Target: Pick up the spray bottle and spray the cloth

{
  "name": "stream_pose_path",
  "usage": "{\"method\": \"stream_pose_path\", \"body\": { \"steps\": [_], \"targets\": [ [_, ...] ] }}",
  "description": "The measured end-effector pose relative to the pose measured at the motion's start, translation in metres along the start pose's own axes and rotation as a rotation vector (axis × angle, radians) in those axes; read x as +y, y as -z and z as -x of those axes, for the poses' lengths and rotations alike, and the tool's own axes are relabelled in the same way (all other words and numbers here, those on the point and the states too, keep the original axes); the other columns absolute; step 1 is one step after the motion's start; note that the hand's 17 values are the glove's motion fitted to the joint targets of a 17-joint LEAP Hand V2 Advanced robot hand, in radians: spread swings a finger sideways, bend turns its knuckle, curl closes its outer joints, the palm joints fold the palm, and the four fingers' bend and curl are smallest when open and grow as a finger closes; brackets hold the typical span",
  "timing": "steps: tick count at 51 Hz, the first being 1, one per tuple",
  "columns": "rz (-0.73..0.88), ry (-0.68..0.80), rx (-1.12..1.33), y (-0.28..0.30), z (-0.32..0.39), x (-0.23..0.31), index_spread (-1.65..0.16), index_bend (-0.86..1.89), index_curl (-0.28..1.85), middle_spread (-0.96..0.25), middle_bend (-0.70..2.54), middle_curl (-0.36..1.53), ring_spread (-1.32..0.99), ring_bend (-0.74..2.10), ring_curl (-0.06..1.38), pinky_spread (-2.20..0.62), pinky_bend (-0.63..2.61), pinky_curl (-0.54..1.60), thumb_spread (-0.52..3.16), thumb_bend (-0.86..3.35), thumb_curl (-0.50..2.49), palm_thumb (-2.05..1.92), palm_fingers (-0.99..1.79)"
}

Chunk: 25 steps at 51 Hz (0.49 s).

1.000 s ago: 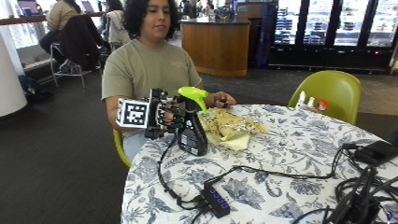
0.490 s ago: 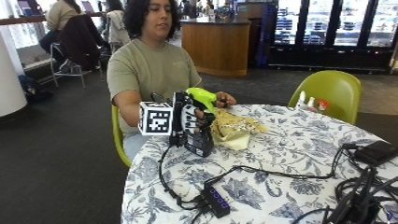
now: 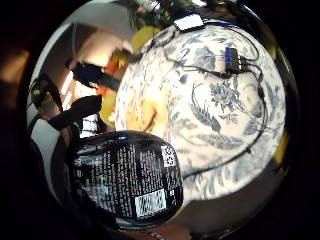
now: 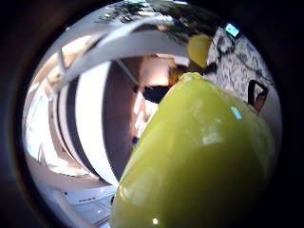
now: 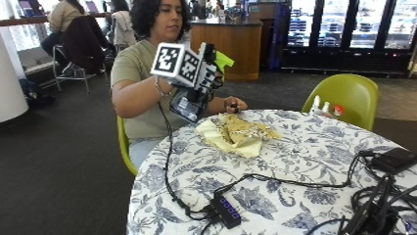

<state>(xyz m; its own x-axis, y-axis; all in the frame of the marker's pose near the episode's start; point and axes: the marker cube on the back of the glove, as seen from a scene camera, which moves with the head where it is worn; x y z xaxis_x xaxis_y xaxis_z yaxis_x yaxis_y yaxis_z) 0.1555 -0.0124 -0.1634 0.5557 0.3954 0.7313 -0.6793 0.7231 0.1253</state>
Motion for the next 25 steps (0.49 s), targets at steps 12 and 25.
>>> {"method": "stream_pose_path", "body": {
  "steps": [12,25],
  "targets": [
    [0.520,-0.228,0.398,-0.057,0.017,-0.008,-0.24,0.42,0.47,-0.14,0.66,0.54,-0.17,0.66,0.45,-0.25,0.38,0.39,0.43,-0.02,0.71,0.98,1.37],
    [0.748,-0.440,0.602,-0.120,-0.045,-0.002,-0.24,0.40,0.51,-0.13,0.66,0.54,-0.17,0.65,0.46,-0.24,0.39,0.39,0.39,-0.03,0.75,0.98,1.36]
  ]
}}
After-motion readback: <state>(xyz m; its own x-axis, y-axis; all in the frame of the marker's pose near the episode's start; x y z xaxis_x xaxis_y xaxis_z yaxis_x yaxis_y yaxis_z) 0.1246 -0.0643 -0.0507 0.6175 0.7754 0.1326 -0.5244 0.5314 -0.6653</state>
